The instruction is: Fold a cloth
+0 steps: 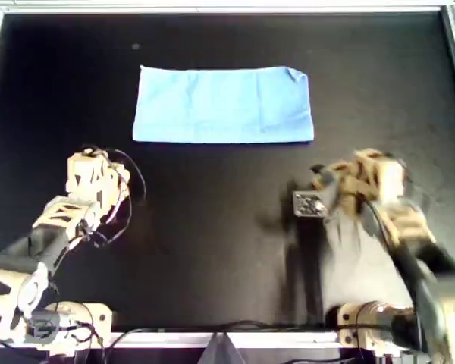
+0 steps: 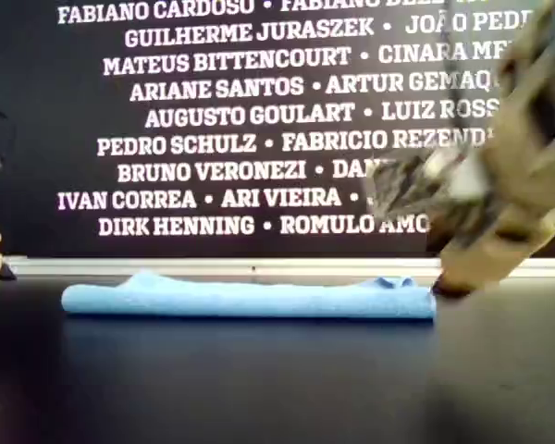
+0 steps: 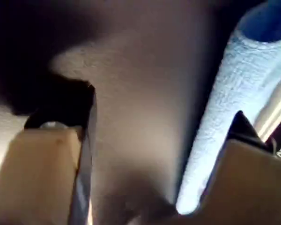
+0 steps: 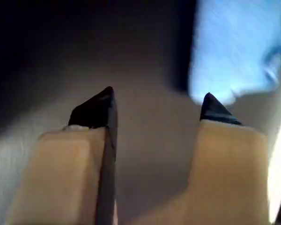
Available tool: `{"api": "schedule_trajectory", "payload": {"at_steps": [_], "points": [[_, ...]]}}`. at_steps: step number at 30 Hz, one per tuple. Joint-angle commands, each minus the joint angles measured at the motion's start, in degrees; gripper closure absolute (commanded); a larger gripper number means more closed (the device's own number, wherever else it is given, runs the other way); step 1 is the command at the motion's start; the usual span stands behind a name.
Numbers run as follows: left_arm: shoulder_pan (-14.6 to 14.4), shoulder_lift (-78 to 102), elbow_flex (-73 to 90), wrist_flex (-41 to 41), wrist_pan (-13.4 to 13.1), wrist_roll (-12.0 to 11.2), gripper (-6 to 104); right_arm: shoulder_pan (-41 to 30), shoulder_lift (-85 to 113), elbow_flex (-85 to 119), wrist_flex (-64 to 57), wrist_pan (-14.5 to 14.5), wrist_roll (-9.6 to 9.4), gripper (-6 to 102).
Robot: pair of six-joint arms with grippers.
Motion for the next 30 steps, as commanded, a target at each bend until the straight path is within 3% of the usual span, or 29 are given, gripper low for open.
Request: {"api": "schedule_trajectory", "payload": {"at_steps": [1,4,15,17,20,22,30], "points": [[0.3,0.8,-4.0,-1.4,-0.1,0.3,-2,2.9,-7.6,-10.3,-2.7,-0.5,-0.26,23],[0.3,0.8,-4.6,-1.5,-0.1,0.3,-2,3.1,-9.8,-13.3,-2.7,-0.4,0.62,23],[-0.9,-11.9,-17.3,-1.5,-0.1,-0.2,-2,2.5,-18.4,-25.2,-1.4,0.9,0.7,21],[-1.7,-15.6,-20.3,-1.4,-0.8,0.1,-2,2.8,-18.5,-26.7,-0.3,3.4,0.7,19],[-2.3,-18.4,-23.9,-1.4,-1.0,-0.4,-2,3.3,-20.5,-29.0,0.6,12.6,0.62,16],[-2.4,-19.0,-25.8,-1.4,-1.0,-0.5,-2,4.0,-21.8,-30.8,0.6,16.3,0.62,15],[-2.5,-20.9,-28.0,-1.4,-0.2,0.2,-2,6.4,-24.0,-33.7,0.8,17.9,0.18,16]]}}
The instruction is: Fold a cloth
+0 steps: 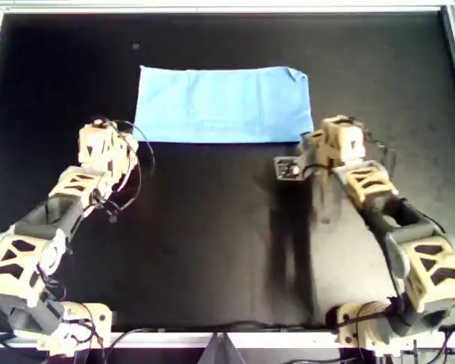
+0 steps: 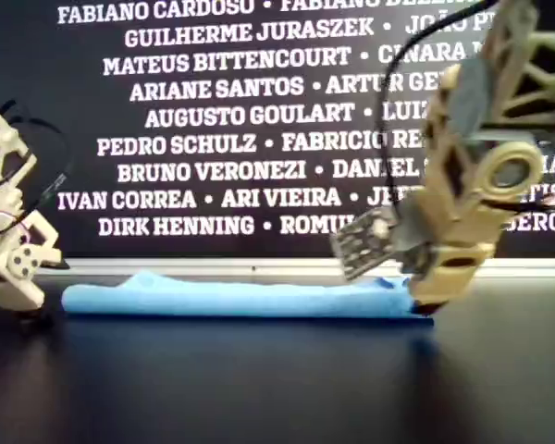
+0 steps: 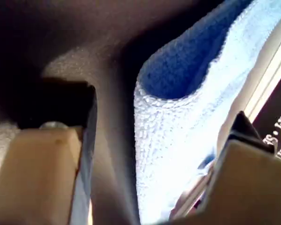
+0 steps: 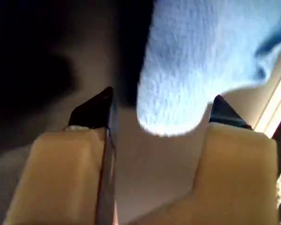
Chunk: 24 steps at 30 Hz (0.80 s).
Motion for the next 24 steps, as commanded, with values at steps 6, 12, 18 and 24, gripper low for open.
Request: {"api": "schedule_trajectory", "payload": {"at_steps": [6,12,18,24], "points": [[-3.5,-3.0,-6.6,-0.7,-0.2,0.4,-2,-0.5,-6.5,-17.4,11.5,1.2,0.44,16],[-3.8,-5.8,-9.8,-0.7,-0.2,0.4,-2,-0.4,-15.5,-32.1,22.0,0.4,0.44,15],[-3.8,-7.7,-12.1,-0.7,-0.2,0.4,-2,-0.4,-18.4,-36.7,22.9,0.3,0.44,16],[-3.8,-11.0,-16.0,-0.5,-0.2,0.4,-2,-0.8,-18.5,-36.8,22.9,0.3,0.44,17]]}}
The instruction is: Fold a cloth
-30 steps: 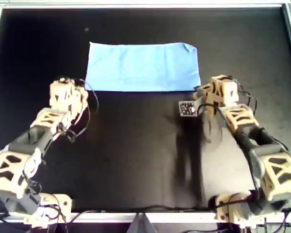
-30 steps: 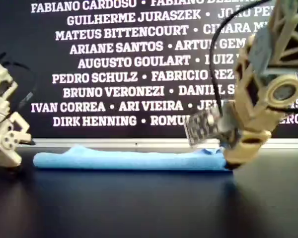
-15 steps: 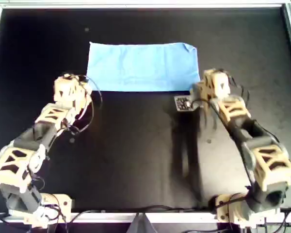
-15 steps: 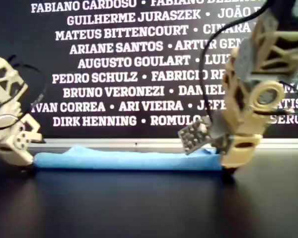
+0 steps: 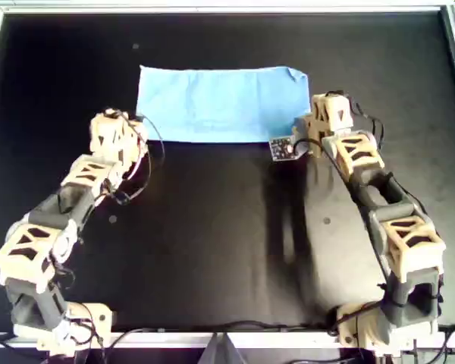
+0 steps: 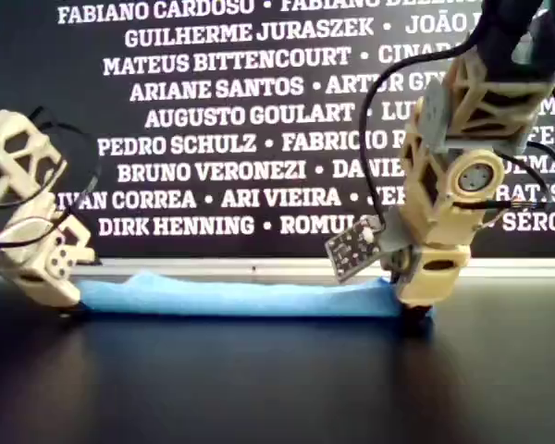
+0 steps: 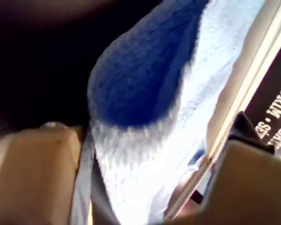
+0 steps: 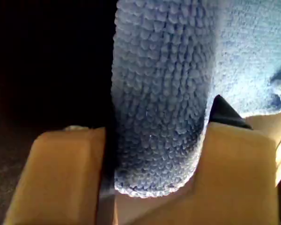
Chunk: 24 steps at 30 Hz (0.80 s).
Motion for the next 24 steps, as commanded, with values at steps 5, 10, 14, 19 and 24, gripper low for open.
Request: {"api": "schedule_trajectory", "payload": {"at_steps": [5,10,14,19,24], "points": [[-1.5,-1.1,-4.0,0.2,-0.2,0.4,3,-0.5,0.8,-3.3,1.3,-0.3,0.26,20],[-1.5,-1.1,-3.8,0.2,0.0,0.4,25,-0.5,0.8,-2.8,1.3,-0.4,0.26,46],[-1.1,-0.7,-3.9,0.0,0.7,0.3,52,-0.9,0.9,-3.6,1.1,-0.4,0.26,73],[-1.2,-0.5,-4.0,-0.2,0.8,-0.5,84,-0.3,0.8,-4.5,1.1,-0.4,0.26,98],[-1.3,-0.2,-3.5,-0.1,0.5,-0.6,100,-0.6,0.7,-4.3,1.1,-0.3,-0.18,96]]}}
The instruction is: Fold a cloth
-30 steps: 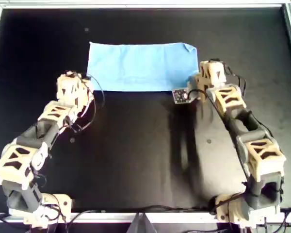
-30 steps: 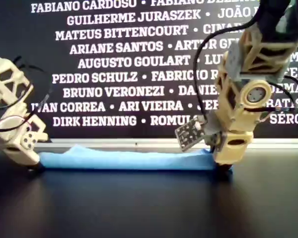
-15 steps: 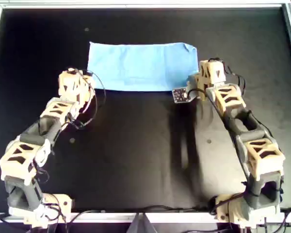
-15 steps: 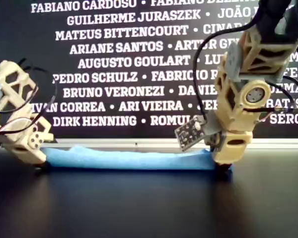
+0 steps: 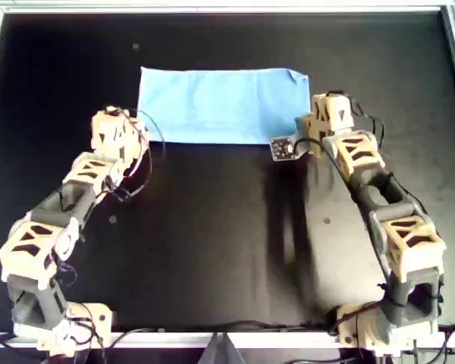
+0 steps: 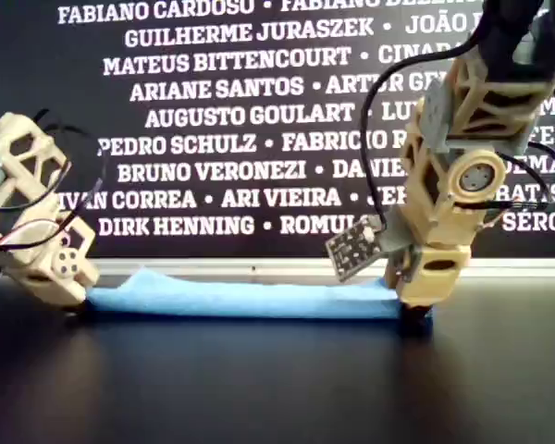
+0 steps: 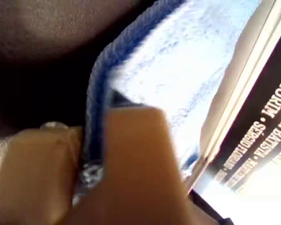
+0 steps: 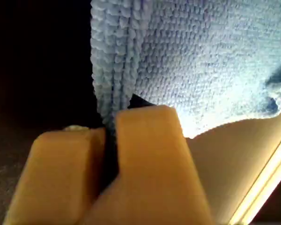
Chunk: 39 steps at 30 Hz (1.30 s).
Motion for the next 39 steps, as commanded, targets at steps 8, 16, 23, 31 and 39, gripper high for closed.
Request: {"api": "schedule_trajectory", "payload": {"at_steps": [8,16,23,31,39], "points": [[-1.4,1.6,-0.4,0.2,0.5,0.6,99,-0.4,2.5,-3.3,1.3,0.1,0.09,96],[-1.5,10.2,6.9,0.4,0.2,0.7,99,-0.7,8.3,0.9,2.5,0.2,0.44,96],[-1.5,23.3,19.6,0.4,0.4,0.7,99,-0.5,19.0,12.2,2.5,0.2,0.53,96],[-1.6,33.0,28.3,0.4,0.6,0.8,99,0.0,33.1,26.5,2.5,0.1,0.53,96],[-2.1,41.8,36.2,0.4,0.6,0.8,99,0.4,42.4,37.0,2.5,0.1,0.35,96]]}}
